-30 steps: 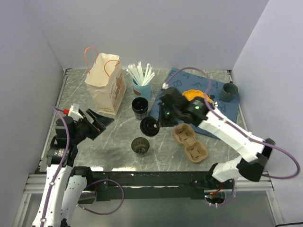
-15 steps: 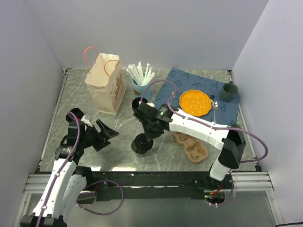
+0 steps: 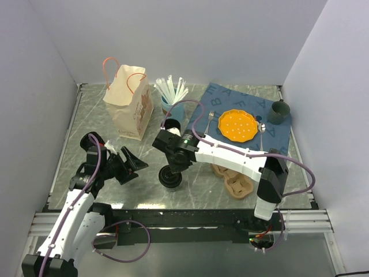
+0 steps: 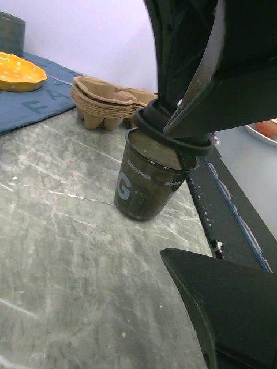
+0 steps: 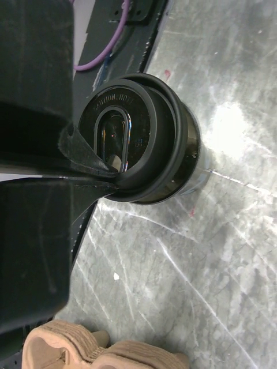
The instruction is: Pack the takeout coffee
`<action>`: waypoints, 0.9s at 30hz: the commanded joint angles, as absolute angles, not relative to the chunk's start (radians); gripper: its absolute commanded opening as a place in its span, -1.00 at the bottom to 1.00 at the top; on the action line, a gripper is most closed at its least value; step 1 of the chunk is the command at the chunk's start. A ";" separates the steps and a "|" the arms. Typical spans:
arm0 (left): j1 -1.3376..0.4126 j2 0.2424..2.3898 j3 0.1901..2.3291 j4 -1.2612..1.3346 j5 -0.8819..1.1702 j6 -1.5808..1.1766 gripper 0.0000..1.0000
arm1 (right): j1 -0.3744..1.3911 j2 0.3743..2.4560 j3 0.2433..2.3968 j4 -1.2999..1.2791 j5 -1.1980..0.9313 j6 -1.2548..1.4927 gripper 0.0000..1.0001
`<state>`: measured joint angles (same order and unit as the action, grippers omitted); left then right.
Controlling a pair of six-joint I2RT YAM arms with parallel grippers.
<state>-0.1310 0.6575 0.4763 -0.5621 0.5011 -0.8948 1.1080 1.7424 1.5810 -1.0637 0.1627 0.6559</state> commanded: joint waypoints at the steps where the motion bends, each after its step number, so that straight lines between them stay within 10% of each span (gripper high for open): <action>1: -0.144 0.660 0.476 -0.520 0.535 -0.885 0.64 | 1.120 1.781 1.646 -1.103 0.210 0.678 -0.98; 27: -0.173 0.718 0.494 -0.491 0.571 -0.853 0.55 | 1.123 1.810 1.733 -1.175 0.183 0.690 -0.42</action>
